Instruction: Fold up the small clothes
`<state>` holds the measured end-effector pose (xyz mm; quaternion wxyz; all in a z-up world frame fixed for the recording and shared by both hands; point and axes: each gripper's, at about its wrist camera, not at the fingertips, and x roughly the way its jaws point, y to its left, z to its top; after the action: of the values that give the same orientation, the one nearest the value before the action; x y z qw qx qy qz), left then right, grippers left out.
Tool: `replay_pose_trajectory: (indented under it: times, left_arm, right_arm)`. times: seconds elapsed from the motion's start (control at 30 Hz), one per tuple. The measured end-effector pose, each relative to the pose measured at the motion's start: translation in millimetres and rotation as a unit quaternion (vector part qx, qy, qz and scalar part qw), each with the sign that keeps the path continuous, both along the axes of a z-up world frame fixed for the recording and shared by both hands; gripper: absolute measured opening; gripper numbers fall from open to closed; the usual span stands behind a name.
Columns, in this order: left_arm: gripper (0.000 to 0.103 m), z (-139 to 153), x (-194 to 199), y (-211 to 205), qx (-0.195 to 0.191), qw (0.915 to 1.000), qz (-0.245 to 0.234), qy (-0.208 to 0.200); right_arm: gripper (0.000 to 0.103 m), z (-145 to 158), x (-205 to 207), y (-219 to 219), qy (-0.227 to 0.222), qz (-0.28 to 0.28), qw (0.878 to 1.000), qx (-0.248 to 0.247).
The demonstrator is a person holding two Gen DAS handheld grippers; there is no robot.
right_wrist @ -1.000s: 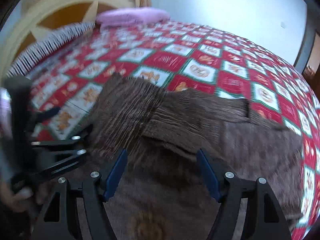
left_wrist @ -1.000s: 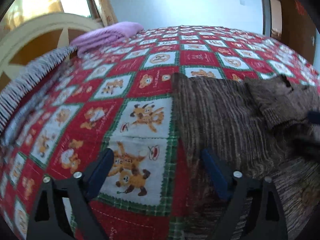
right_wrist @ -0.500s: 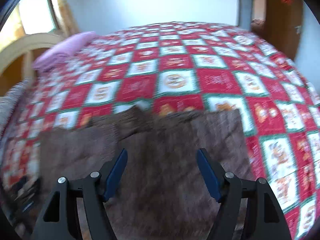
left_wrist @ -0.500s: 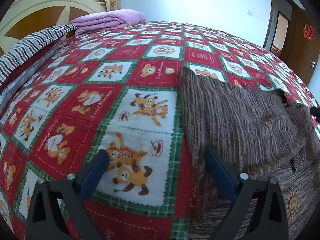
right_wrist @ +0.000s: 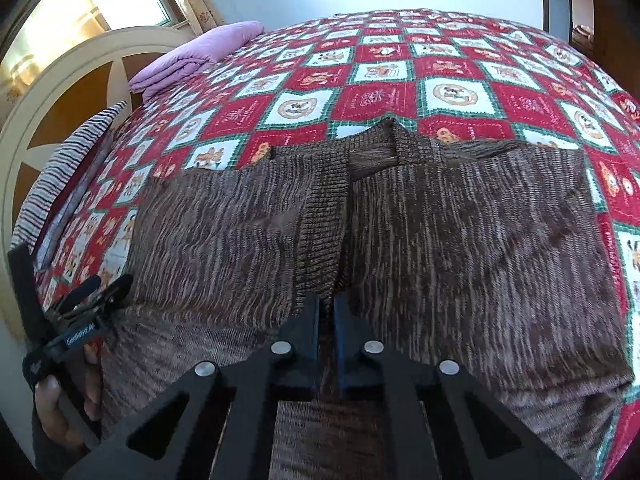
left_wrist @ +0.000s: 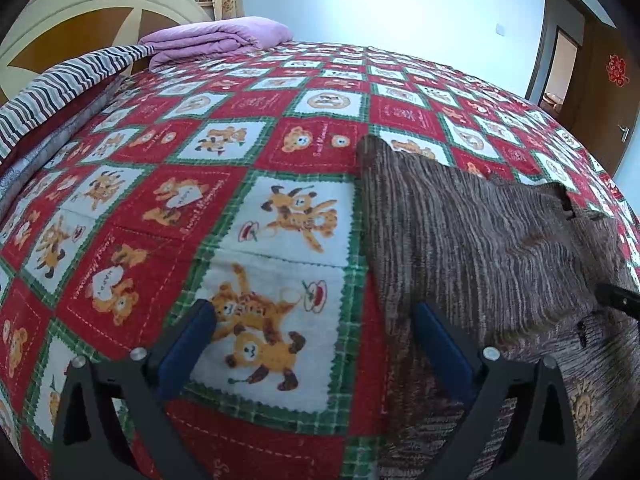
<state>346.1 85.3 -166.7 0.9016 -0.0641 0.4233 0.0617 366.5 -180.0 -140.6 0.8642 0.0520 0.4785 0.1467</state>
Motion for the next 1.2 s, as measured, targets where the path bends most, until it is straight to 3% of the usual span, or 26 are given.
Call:
replay_pose_trajectory:
  times: [0.17, 0.27, 0.33, 0.37, 0.4, 0.43, 0.47, 0.5, 0.63, 0.73, 0.8, 0.87, 1.03, 1.1, 1.2]
  left_arm:
    - [0.103, 1, -3, 9, -0.033, 0.9994, -0.003, -0.009]
    - [0.103, 1, -3, 7, -0.032, 0.9994, -0.004, -0.010]
    - [0.103, 1, -2, 4, -0.023, 0.9997, -0.007, -0.006]
    - [0.103, 0, -2, 2, -0.018, 0.9998, -0.010, -0.002]
    - [0.103, -1, -2, 0, -0.008, 0.9999, -0.012, 0.004]
    - [0.103, -1, -3, -3, 0.001, 0.9999, -0.012, 0.007]
    - [0.103, 0, -4, -5, 0.014, 0.9998, -0.012, 0.008]
    - [0.103, 0, -5, -6, 0.020, 0.9997, -0.011, 0.009]
    - [0.103, -2, -9, -4, 0.024, 0.9996, -0.009, 0.015]
    - [0.103, -2, -11, -4, 0.026, 0.9995, -0.008, 0.015]
    - [0.103, -2, -11, -4, 0.025, 0.9995, -0.008, 0.015]
    - [0.103, -2, -11, -5, 0.027, 0.9995, -0.009, 0.016]
    - [0.103, -2, -15, -3, 0.025, 0.9995, -0.011, 0.015]
    - [0.103, -2, -15, -3, 0.024, 0.9996, -0.011, 0.014]
    - [0.103, -2, -14, -1, 0.020, 0.9997, -0.010, 0.012]
  right_arm:
    - [0.004, 14, -27, 1, -0.023, 0.015, 1.000, -0.009]
    - [0.004, 2, -29, 5, -0.027, 0.014, 0.998, -0.054]
    - [0.005, -10, -21, -5, -0.014, -0.001, 0.999, -0.041]
    - [0.009, -10, -20, -11, -0.014, -0.009, 1.000, -0.027]
    - [0.027, -8, -19, -14, -0.014, -0.019, 0.999, -0.022]
    - [0.036, -3, -19, -18, -0.017, -0.029, 0.999, -0.022]
    - [0.057, 2, -20, -20, -0.023, -0.033, 0.999, -0.018]
    - [0.060, 9, -22, -20, -0.035, -0.036, 0.999, -0.017]
    - [0.060, 31, -9, 0, -0.077, -0.011, 0.995, -0.065]
    - [0.058, 27, 17, 16, -0.066, 0.010, 0.996, -0.063]
    - [0.043, 13, 38, 26, -0.046, 0.015, 0.995, -0.082]
    - [0.043, -6, 58, 28, -0.018, 0.005, 0.992, -0.122]
    - [0.040, -2, 66, 8, -0.039, -0.042, 0.989, -0.138]
    - [0.040, 3, 56, 3, -0.046, -0.043, 0.989, -0.132]
    - [0.041, 11, 29, -5, -0.042, -0.027, 0.997, -0.066]
